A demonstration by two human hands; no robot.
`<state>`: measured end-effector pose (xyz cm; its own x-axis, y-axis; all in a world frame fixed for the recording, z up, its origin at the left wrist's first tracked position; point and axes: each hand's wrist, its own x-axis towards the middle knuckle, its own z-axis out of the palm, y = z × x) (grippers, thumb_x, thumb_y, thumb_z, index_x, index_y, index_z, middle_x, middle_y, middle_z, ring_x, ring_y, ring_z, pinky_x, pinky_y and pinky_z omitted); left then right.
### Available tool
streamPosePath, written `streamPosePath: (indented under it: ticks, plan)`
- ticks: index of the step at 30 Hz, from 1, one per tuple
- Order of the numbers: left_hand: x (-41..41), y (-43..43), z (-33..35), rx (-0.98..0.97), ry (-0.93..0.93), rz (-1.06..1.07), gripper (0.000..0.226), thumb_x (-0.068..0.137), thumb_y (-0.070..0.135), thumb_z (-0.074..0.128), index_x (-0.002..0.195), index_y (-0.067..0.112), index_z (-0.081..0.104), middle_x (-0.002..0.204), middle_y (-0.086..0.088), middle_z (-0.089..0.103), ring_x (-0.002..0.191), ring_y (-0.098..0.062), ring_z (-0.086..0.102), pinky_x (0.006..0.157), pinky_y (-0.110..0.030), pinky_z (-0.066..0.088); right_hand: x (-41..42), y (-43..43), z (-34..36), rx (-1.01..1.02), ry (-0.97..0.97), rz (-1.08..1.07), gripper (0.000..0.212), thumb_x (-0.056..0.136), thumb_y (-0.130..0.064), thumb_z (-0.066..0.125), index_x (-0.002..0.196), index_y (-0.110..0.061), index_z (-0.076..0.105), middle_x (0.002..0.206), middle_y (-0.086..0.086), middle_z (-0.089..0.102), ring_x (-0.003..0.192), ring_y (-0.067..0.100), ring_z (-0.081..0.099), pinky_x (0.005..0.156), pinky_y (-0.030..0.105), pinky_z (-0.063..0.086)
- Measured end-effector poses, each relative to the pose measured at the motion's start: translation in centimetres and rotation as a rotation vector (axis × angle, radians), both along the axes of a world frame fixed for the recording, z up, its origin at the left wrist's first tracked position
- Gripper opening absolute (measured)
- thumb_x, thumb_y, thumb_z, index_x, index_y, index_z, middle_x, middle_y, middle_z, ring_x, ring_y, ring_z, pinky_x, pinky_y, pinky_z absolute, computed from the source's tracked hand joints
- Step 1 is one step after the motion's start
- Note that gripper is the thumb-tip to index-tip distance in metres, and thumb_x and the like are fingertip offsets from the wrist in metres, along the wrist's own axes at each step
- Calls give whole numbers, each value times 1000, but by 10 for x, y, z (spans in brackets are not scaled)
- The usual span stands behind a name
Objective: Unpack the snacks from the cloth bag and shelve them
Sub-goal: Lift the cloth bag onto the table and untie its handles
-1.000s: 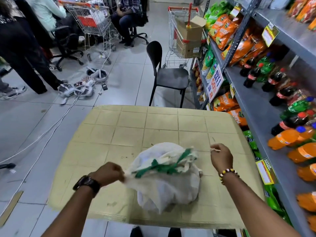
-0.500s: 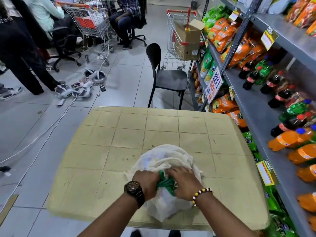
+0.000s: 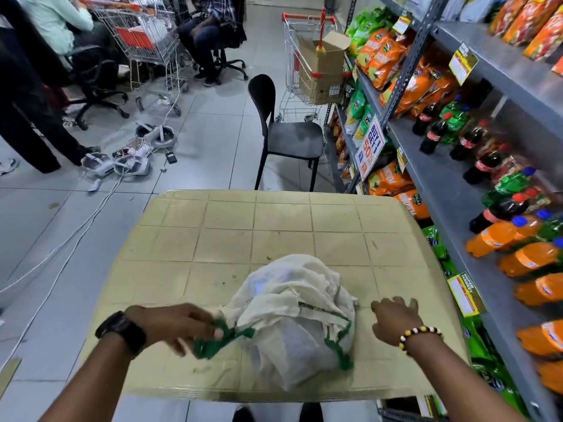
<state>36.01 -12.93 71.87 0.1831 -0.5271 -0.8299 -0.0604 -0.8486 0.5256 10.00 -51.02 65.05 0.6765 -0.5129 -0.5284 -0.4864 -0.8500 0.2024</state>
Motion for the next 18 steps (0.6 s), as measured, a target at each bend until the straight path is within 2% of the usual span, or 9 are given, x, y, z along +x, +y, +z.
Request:
streamPosePath:
  ticks: [1, 3, 5, 7, 9, 10, 14, 16, 18]
  plan:
    - [0, 3, -2, 160, -99, -119, 67, 67, 77, 68, 112, 27, 70, 104, 8, 75, 94, -8, 70, 86, -32, 55, 4, 4, 3, 23, -68, -51, 39, 83, -34, 46, 121, -28, 54, 125, 0, 60, 121, 26, 50, 101, 47, 34]
    - [-1, 4, -13, 355, -469, -238, 78, 72, 80, 59, 125, 24, 61, 126, 4, 66, 112, -13, 63, 93, -30, 50, 14, 24, 6, 178, -323, -134, 32, 78, -36, 49, 107, -30, 62, 113, -3, 67, 106, 22, 61, 89, 36, 47]
    - [-8, -9, -22, 226, -694, -131, 70, 77, 71, 61, 128, 23, 55, 132, 1, 62, 117, -16, 59, 94, -27, 48, 25, 58, 4, 394, -519, -166, 32, 71, -42, 51, 98, -33, 66, 107, -8, 68, 98, 16, 63, 82, 32, 52]
    - [-21, -31, -29, -16, -687, -50, 60, 77, 66, 66, 124, 29, 57, 125, 5, 65, 109, -14, 62, 89, -28, 49, 35, 87, -6, 452, -533, -61, 45, 70, -47, 53, 113, -35, 60, 121, -11, 60, 111, 14, 57, 92, 34, 50]
    - [-37, -58, -33, -126, -696, -185, 64, 73, 66, 66, 126, 35, 52, 123, 7, 63, 108, -18, 61, 86, -32, 49, 44, 100, -18, 340, -484, 18, 56, 77, -40, 58, 131, -32, 46, 133, -8, 53, 119, 19, 54, 95, 39, 47]
    - [-46, -71, -36, -130, -735, -275, 61, 73, 65, 64, 126, 35, 49, 121, 7, 62, 107, -21, 61, 83, -33, 49, 49, 101, -19, 294, -472, -2, 54, 80, -35, 58, 132, -31, 44, 131, -4, 56, 115, 23, 58, 90, 38, 49]
    - [-50, -108, -41, -119, -928, -392, 20, 87, 33, 52, 103, 27, 62, 104, -1, 69, 94, -28, 64, 66, -31, 43, 69, 77, -7, 222, -508, -92, 18, 80, -26, 55, 96, -28, 62, 94, 7, 72, 87, 31, 68, 66, 30, 45]
    - [-38, -112, -35, -146, -880, -294, 15, 86, 31, 58, 96, 30, 68, 100, 3, 71, 91, -25, 65, 69, -30, 47, 81, 53, 15, 258, -584, -136, 17, 76, -16, 60, 88, -25, 69, 91, 6, 74, 86, 30, 68, 69, 30, 51]
    - [-20, -113, -25, -252, -774, -74, 11, 86, 38, 65, 87, 29, 71, 91, 6, 74, 84, -19, 67, 71, -30, 52, 97, 29, 39, 271, -760, -224, 16, 75, -9, 64, 83, -19, 73, 87, 7, 75, 85, 29, 69, 73, 31, 54]
